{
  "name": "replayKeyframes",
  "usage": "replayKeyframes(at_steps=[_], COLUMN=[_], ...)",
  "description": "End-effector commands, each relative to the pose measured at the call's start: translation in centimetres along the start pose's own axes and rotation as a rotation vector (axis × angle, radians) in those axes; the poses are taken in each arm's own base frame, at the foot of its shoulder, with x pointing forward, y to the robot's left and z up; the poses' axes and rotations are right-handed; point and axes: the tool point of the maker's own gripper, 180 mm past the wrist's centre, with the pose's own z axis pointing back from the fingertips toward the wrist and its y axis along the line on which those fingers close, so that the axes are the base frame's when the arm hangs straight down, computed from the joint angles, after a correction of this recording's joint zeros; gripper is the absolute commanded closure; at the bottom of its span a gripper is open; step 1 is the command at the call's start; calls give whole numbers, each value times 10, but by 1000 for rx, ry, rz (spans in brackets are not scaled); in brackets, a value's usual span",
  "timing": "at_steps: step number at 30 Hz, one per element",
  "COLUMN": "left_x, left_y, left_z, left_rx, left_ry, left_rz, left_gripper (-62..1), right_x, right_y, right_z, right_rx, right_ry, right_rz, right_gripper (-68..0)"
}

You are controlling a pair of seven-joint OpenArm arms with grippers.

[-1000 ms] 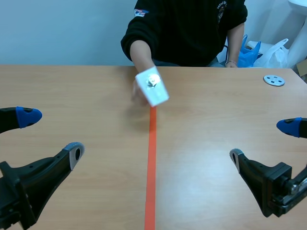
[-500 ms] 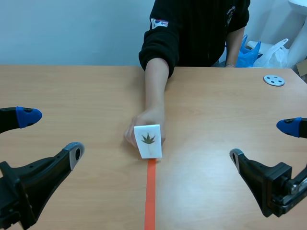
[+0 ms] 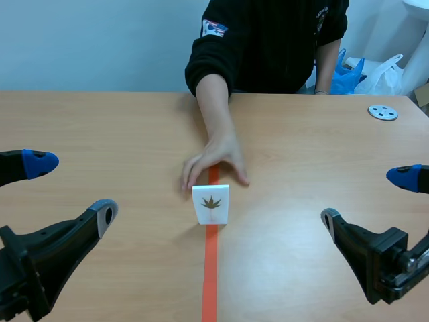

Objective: Sort the leaf by its shape. The table is split by an orange tape line. A compound leaf with several leaflets goes to the left side, a simple leaf with one blade goes to the right side. Return to the home posture when a red brick is placed on the table.

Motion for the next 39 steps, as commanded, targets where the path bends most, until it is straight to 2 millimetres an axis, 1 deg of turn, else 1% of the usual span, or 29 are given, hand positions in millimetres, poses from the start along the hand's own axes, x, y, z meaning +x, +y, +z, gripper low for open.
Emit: replayKeyframes(at_steps=[1, 5, 8, 10, 13, 17, 24, 30, 33, 36, 39], left_x=[7, 7, 0, -3, -4, -10, -30, -48, -62, -73, -80], left_y=[-1, -1, -3, -4, -4, 1, -2, 4, 5, 1, -5], left_z=[-1, -1, -3, -7, -14, -23, -40, -62, -74, -83, -94], left_rx=[-2, -4, -20, -39, -61, -71, -159, -183, -196, -226, -258], left_ry=[-30, -29, 17, 44, 40, 48, 70, 61, 85, 86, 70], left_rz=[3, 3, -12, -21, -28, -33, -31, 0, -21, -32, -43], left_gripper=[-623, -623, -623, -623, -623, -623, -623, -623, -623, -623, -623], right_x=[9, 9, 9, 9, 9, 8, 8, 8, 7, 7, 7], right_y=[-5, -5, -5, -5, -5, -5, -5, -5, -5, -5, -5], right_z=[-1, -1, -1, -1, -1, -1, -1, -1, -1, -1, -1], right_rx=[-13, -13, -13, -13, -13, -13, -13, -13, -13, -13, -13], right_ry=[-31, -31, -31, -30, -30, -28, -27, -26, -23, -23, -23], right_rz=[9, 9, 9, 9, 9, 10, 10, 10, 10, 10, 10], right_gripper=[-679, -679, -679, -679, -679, -679, -679, -679, -679, -679, -679])
